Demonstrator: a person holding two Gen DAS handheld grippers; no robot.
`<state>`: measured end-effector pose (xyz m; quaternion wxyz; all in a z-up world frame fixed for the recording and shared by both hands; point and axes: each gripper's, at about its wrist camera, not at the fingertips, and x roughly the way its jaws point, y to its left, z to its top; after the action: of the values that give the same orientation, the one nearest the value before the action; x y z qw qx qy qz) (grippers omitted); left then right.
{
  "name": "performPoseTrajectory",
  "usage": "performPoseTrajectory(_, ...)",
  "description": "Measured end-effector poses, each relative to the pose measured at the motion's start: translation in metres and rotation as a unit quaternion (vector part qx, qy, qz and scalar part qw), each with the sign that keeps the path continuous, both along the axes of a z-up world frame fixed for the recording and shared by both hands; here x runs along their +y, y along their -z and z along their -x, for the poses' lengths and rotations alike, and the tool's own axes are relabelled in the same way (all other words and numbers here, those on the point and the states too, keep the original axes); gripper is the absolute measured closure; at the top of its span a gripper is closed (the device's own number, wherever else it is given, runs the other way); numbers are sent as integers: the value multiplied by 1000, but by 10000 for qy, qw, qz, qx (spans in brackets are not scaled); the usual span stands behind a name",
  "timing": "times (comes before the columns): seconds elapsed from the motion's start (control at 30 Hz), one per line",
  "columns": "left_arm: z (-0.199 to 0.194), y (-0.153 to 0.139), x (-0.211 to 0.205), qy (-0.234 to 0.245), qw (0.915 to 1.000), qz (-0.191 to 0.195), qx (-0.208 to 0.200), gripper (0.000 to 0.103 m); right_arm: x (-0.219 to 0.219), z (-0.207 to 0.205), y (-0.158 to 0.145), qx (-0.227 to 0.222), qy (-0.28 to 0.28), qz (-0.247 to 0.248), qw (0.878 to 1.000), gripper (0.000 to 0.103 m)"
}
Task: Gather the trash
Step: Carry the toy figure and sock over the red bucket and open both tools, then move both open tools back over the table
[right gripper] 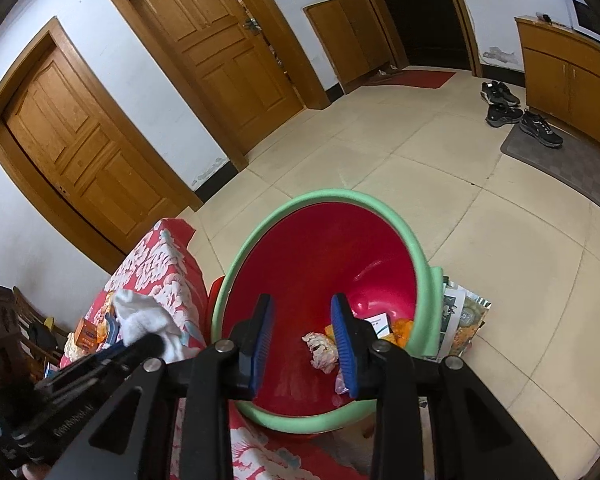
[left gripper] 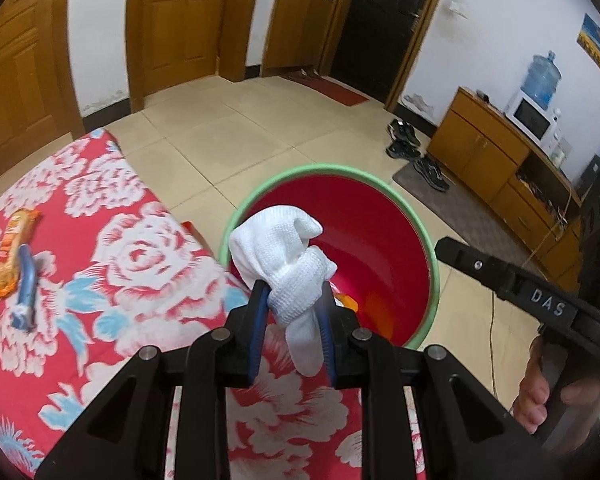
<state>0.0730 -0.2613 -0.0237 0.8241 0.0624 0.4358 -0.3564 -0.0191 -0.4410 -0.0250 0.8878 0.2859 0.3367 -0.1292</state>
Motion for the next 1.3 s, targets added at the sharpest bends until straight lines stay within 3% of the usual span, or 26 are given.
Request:
performPoseTrajectory(0.07,1,3,-5,56,10000,-45,18,81,-2,2,0,6,37,-11,10000,66)
performPoseTrajectory(0.23,5,4,-10,47,10000,-83,2,64,-5,5,2,-5,81,-69,9999,56)
performPoseTrajectory(0.57,2,-1,2,-196,9998,-92,-25,63,-4,6,4,-17,63,-104,9999,47)
performPoseTrajectory(0.7,-2,-2,14,-359,9993,-137,8,55,-1,6,4,-8,9,-117,9999,40)
performPoseTrajectory(0.97,-14,-6,46,-817,9966,-124,29,50,6,2,4,51,-75,-135,9999,27)
performPoseTrajectory(1.3,-43,-16,117,-1677,9858,-120,-48,50,23,-8,0,104,-261,-65,9996,24)
